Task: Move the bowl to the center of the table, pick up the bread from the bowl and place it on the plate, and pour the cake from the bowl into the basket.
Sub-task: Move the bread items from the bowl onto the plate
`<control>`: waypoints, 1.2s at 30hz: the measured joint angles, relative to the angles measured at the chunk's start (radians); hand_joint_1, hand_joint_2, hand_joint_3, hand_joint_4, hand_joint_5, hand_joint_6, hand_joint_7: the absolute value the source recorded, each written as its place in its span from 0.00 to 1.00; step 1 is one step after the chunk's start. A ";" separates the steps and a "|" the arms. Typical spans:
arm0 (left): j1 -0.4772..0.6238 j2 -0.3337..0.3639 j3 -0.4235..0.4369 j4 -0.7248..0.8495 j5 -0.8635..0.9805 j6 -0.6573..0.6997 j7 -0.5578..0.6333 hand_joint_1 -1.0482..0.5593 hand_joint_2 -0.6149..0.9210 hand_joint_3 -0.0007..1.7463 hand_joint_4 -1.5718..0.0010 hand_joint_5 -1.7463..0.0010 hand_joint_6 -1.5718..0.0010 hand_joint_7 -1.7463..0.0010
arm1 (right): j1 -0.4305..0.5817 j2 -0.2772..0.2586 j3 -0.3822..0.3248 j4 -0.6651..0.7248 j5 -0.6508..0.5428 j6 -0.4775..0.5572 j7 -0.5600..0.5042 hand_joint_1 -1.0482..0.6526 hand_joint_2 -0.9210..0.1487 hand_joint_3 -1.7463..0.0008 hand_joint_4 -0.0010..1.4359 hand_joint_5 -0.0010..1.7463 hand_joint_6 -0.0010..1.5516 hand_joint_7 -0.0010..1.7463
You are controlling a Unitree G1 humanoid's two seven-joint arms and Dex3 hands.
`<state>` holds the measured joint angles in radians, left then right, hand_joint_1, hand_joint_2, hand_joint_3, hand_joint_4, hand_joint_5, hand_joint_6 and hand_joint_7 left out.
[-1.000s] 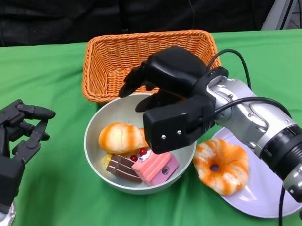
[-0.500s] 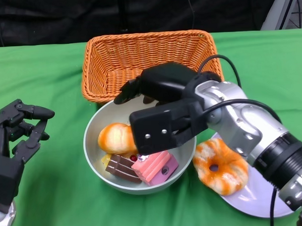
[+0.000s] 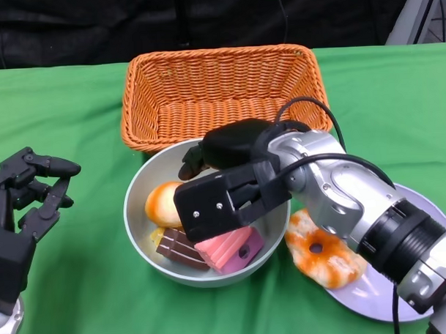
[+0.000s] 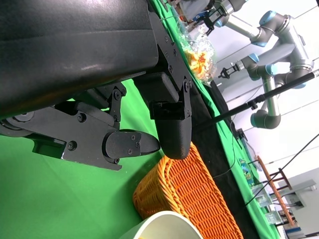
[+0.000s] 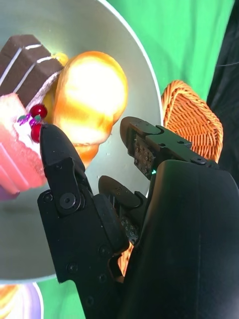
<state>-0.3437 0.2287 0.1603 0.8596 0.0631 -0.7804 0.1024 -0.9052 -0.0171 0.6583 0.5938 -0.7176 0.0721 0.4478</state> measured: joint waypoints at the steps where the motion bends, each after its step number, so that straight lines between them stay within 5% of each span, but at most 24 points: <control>1: -0.001 0.000 0.000 0.001 0.000 0.000 0.000 0.57 1.00 0.22 0.49 0.24 0.47 0.46 | -0.003 0.001 0.004 0.004 -0.002 0.000 0.002 0.11 0.00 0.89 0.46 0.00 0.30 0.00; 25: -0.002 -0.001 -0.001 0.008 -0.009 -0.003 0.000 0.55 1.00 0.21 0.49 0.23 0.47 0.45 | -0.074 0.096 0.059 0.301 -0.040 -0.037 -0.096 0.10 0.00 0.87 0.43 0.01 0.24 0.00; 26: -0.002 -0.001 -0.001 0.008 -0.009 -0.003 0.000 0.56 1.00 0.21 0.49 0.23 0.47 0.45 | -0.077 0.101 0.059 0.315 -0.040 -0.040 -0.105 0.11 0.00 0.88 0.54 0.05 0.27 0.01; 31: -0.002 -0.001 -0.001 0.008 -0.009 -0.003 0.001 0.55 1.00 0.21 0.49 0.23 0.47 0.45 | -0.090 0.122 0.065 0.378 -0.046 -0.057 -0.151 0.15 0.00 0.90 0.70 0.10 0.30 0.02; 36: -0.002 -0.001 -0.001 0.007 -0.011 -0.003 0.001 0.55 1.00 0.21 0.49 0.22 0.47 0.45 | -0.111 0.141 0.094 0.432 -0.073 -0.068 -0.187 0.19 0.00 0.94 0.72 0.10 0.31 0.02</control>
<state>-0.3460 0.2275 0.1589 0.8663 0.0520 -0.7832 0.1031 -1.0161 0.1234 0.7527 1.0255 -0.7902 0.0039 0.2606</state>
